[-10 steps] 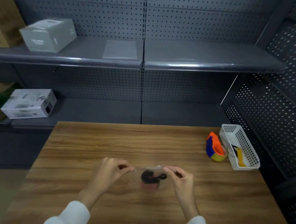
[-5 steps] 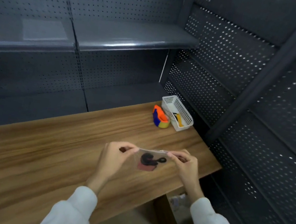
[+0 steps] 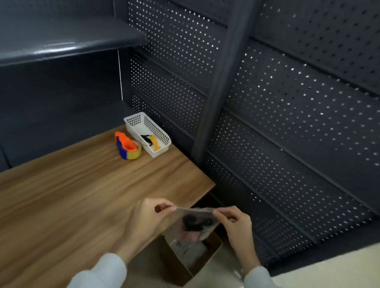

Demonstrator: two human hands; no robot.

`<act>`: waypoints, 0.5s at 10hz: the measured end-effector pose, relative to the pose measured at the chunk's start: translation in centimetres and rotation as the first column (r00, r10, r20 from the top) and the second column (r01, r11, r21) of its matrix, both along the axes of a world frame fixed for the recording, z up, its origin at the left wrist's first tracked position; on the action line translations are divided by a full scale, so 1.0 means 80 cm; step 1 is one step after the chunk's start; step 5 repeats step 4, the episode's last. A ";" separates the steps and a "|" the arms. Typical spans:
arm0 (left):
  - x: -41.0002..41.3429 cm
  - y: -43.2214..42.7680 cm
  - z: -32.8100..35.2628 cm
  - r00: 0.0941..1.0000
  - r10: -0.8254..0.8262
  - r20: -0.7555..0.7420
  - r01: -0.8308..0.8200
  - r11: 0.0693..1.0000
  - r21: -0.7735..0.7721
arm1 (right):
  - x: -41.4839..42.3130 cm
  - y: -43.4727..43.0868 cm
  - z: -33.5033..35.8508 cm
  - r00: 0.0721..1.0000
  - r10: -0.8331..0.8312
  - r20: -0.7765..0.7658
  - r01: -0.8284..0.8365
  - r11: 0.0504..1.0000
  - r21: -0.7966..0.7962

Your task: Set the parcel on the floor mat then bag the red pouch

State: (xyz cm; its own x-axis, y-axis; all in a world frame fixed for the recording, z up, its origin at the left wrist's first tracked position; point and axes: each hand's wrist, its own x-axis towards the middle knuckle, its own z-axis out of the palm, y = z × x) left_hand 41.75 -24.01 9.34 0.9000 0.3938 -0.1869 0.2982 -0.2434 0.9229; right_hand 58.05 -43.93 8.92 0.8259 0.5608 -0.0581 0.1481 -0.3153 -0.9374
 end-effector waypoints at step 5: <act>0.100 -0.061 -0.152 0.979 0.190 -0.078 -0.181 0.977 0.111 | 0.069 -0.064 -0.163 0.998 -0.055 -0.032 0.050 0.989 -0.136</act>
